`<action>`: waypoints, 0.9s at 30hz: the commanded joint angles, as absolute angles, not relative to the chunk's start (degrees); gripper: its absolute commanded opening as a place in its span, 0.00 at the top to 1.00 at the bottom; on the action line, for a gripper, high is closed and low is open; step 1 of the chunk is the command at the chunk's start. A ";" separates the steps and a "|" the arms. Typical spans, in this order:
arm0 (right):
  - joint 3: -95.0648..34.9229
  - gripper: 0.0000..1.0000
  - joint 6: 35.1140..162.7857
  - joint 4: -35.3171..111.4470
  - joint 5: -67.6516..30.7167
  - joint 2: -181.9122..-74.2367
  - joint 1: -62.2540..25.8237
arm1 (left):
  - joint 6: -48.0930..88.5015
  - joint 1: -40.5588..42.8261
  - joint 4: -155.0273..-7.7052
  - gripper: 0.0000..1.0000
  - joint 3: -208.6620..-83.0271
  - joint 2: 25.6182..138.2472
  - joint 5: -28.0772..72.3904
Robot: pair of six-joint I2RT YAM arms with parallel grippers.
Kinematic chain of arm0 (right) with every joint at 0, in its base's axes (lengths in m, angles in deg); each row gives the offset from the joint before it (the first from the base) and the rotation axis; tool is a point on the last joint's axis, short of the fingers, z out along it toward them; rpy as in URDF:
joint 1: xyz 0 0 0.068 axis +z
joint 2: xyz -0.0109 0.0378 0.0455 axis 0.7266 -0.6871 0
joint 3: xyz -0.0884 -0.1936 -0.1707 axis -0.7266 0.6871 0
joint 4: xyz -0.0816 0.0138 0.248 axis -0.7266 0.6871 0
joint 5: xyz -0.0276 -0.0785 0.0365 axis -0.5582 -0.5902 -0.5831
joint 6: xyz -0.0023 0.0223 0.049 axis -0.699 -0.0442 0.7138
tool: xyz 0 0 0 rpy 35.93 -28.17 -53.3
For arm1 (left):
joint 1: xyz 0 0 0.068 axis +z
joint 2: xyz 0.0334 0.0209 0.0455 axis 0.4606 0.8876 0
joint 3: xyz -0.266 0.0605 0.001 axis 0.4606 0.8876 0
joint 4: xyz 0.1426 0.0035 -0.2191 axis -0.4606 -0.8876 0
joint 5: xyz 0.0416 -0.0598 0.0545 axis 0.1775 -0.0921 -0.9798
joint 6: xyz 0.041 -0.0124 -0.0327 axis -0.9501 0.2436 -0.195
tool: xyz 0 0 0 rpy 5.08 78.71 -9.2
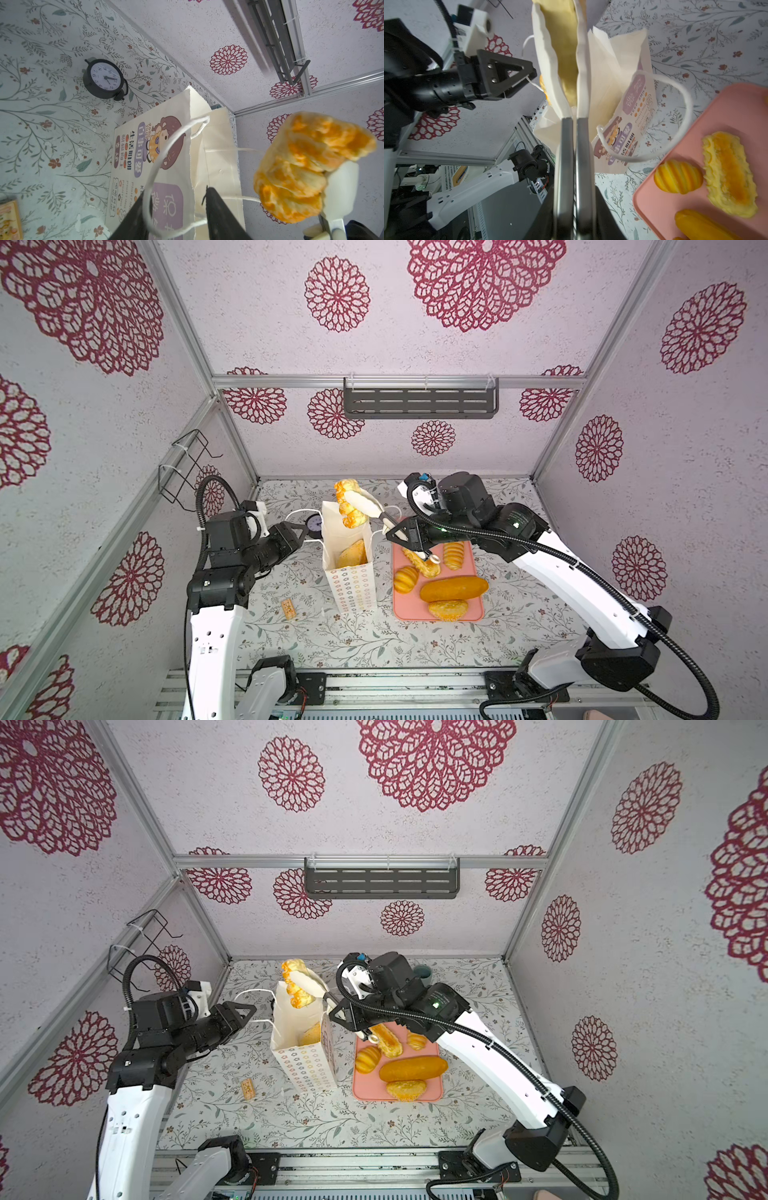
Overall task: Place the fake bread into the paper bag
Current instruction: 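Lower the pastry into the bag opening and open the tongs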
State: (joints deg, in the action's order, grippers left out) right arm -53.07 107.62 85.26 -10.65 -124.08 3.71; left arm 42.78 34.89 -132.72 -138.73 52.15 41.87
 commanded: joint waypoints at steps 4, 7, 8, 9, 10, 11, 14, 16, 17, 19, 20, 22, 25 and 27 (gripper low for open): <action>-55.38 0.87 105.33 86.44 -15.75 -123.85 5.92 | 42.31 35.33 -130.65 0.67 -138.62 52.35 42.56; -55.39 0.84 105.24 86.72 -16.27 -124.30 6.48 | 42.50 35.33 -130.45 0.68 -138.62 52.53 42.76; -55.38 0.82 105.24 86.80 -16.39 -124.38 6.60 | 42.47 35.28 -130.40 0.68 -138.58 52.52 42.85; -55.39 0.80 105.16 86.77 -16.52 -124.50 6.66 | 42.50 35.29 -130.37 0.68 -138.62 52.60 42.84; -55.38 0.77 105.16 86.79 -16.61 -124.52 6.79 | 42.47 35.31 -130.32 0.68 -138.53 52.53 42.85; -55.38 0.75 105.16 86.76 -16.62 -124.67 6.79 | 42.54 35.31 -130.26 0.68 -138.45 52.52 42.85; -55.38 0.68 105.23 86.72 -17.00 -124.82 6.86 | 42.59 35.33 -130.18 0.68 -138.27 52.57 43.01; -55.33 0.64 105.33 86.55 -17.09 -124.91 7.01 | 42.58 35.31 -130.21 0.68 -138.16 52.35 43.02; -55.30 0.62 105.42 86.39 -17.09 -124.91 7.06 | 42.55 35.26 -130.15 0.69 -138.09 52.35 43.03; -55.30 0.58 105.46 86.17 -17.17 -125.08 7.05 | 42.58 35.33 -130.09 0.68 -138.00 52.26 43.12; -55.30 0.57 105.59 86.06 -17.18 -125.09 7.10 | 42.59 35.25 -130.01 0.68 -137.92 52.26 43.19; -55.30 0.55 105.68 85.97 -17.27 -125.18 7.10 | 42.54 35.32 -129.92 0.68 -137.83 52.26 43.24; -55.30 0.53 105.69 85.75 -17.46 -125.11 7.19 | 42.48 35.32 -129.84 0.68 -137.65 52.43 43.26; -55.30 0.53 105.67 85.62 -17.74 -125.01 7.17 | 42.56 35.33 -129.80 0.68 -137.65 52.62 43.33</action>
